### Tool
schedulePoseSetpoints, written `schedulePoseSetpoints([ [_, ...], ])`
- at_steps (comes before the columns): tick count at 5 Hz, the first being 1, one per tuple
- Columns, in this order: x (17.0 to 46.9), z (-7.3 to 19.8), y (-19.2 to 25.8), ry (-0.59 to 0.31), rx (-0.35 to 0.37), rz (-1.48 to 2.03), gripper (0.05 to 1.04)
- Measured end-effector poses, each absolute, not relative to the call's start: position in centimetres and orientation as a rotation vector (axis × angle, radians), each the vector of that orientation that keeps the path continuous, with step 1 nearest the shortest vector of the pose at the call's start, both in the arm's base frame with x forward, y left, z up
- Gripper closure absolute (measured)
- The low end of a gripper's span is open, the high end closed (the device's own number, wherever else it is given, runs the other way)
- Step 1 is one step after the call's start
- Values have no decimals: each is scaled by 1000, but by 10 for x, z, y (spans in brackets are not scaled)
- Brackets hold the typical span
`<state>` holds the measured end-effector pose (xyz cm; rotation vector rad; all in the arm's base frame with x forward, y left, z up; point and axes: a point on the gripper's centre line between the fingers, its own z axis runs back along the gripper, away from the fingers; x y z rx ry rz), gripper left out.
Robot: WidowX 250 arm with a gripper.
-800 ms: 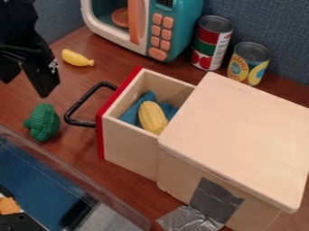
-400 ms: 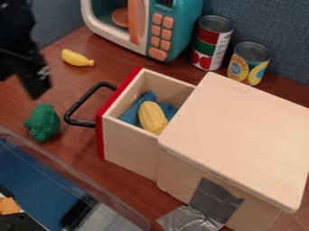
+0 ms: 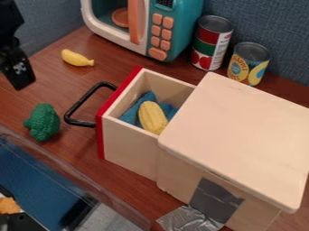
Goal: Close the drawer
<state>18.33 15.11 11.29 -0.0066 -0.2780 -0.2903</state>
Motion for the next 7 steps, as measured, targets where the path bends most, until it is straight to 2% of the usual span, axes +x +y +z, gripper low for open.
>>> schedulePoseSetpoints([
  [1,205,98,170,-229,-126,-511,83],
  [2,216,92,175,-251,-127,-714,83],
  [3,221,80,160,-231,-68,-977,83],
  [4,218,71,146,-276,6,-1145,83],
  [5,221,61,135,-282,40,-1244,83],
  [7,230,56,138,-279,48,-1279,83],
])
